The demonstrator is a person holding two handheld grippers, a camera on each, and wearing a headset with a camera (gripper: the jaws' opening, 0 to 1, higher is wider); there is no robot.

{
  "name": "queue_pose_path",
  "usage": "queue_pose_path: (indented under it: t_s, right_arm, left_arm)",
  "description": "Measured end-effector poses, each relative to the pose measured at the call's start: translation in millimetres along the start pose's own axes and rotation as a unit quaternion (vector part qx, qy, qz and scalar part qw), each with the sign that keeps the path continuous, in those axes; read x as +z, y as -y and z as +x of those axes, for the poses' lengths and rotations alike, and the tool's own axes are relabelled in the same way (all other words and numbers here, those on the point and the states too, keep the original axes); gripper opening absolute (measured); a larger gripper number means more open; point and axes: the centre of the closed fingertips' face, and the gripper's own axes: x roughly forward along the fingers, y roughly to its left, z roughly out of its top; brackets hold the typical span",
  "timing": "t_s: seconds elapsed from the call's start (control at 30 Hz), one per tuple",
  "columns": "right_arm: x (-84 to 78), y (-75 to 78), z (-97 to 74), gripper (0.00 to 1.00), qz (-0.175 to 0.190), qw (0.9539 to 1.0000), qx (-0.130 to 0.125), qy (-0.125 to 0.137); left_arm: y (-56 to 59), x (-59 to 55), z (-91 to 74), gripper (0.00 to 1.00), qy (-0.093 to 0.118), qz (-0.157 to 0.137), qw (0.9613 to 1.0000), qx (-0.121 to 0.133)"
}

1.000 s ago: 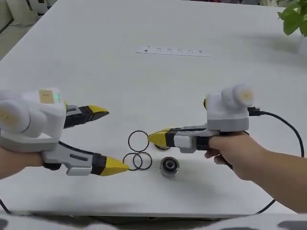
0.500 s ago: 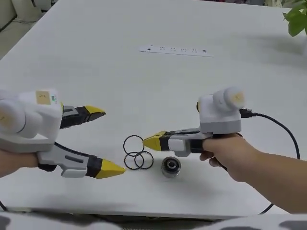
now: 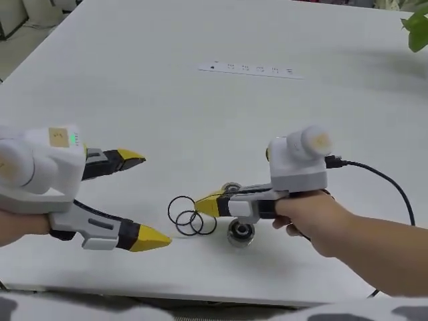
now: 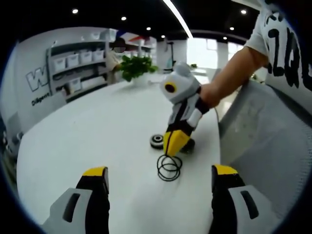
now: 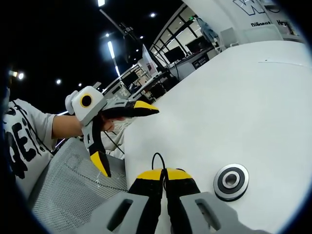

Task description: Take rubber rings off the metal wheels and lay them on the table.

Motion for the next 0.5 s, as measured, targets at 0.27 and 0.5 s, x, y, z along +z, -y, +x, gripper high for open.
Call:
queue_pose_path:
  t_s: [0.27, 0.5]
  right_arm:
    - [-3.8, -1.7, 7.0, 0.00, -0.001, 1.0000, 0.003, -0.008]
    - [-6.2, -1.3, 13.0, 0.00, -0.004, 0.9999, 0.003, -0.016]
  left_arm:
    - [2.7, -2.1, -1.3, 0.88, -0.005, 0.003, 1.0000, -0.001]
    - [4.8, -3.5, -3.3, 0.89, -0.010, 0.006, 0.9999, -0.002]
